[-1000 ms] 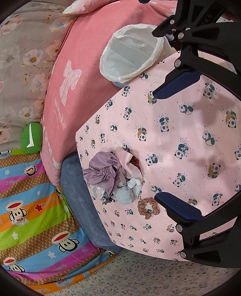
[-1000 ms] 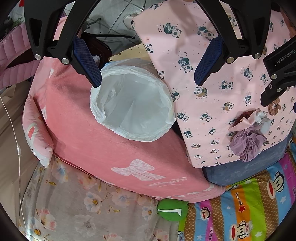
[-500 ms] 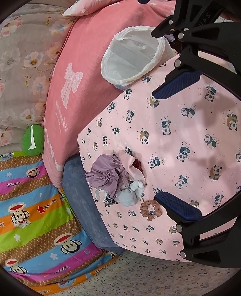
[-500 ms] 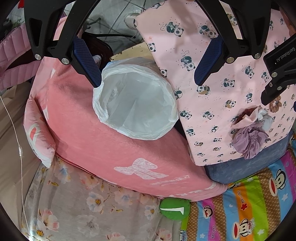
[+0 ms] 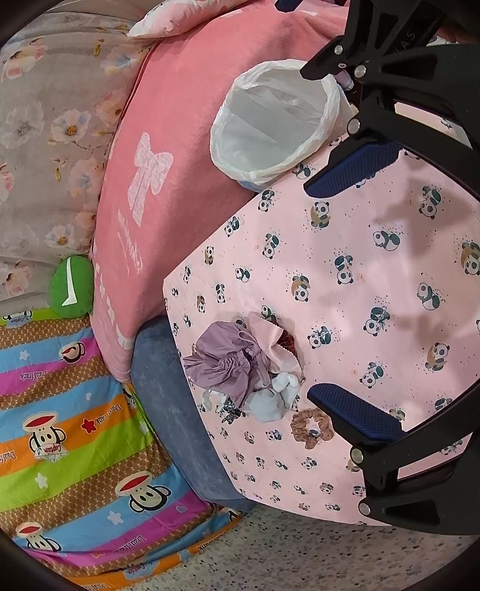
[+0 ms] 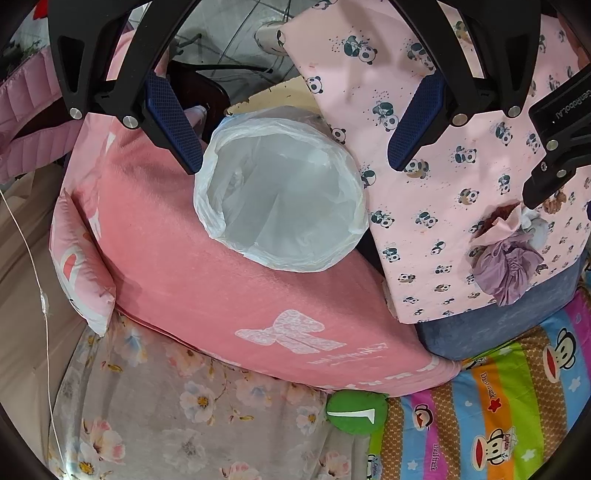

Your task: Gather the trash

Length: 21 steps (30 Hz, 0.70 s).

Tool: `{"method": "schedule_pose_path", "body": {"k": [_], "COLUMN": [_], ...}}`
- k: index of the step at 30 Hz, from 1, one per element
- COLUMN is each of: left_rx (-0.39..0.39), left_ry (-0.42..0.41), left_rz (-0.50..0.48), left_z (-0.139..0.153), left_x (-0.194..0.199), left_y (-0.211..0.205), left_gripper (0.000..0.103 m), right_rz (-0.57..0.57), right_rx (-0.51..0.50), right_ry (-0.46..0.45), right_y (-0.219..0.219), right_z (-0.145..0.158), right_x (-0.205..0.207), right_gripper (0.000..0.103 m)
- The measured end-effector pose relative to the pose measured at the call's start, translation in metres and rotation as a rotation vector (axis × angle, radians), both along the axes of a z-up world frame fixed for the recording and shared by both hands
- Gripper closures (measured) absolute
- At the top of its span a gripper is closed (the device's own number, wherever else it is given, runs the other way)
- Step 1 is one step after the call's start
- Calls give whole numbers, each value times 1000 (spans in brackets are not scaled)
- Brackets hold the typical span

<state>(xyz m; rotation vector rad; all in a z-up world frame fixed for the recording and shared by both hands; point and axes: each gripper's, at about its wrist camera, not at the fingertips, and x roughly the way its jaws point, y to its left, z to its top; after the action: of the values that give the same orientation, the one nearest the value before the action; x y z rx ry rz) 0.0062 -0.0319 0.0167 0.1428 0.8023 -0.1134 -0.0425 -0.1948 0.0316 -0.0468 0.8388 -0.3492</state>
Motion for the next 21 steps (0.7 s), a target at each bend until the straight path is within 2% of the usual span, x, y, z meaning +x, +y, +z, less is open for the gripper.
{"method": "schedule_pose_path", "body": {"k": [21], "left_rx": [0], "left_ry": [9], "left_rz": [25], "left_z": [0], "left_x": [4], "left_y": [-6], "left_gripper": [7], "right_rz": [12], "right_rx": [0], "right_ry": [-3], "right_y": [-8], "right_z": [4], "right_x": [6], "right_gripper": [5]}}
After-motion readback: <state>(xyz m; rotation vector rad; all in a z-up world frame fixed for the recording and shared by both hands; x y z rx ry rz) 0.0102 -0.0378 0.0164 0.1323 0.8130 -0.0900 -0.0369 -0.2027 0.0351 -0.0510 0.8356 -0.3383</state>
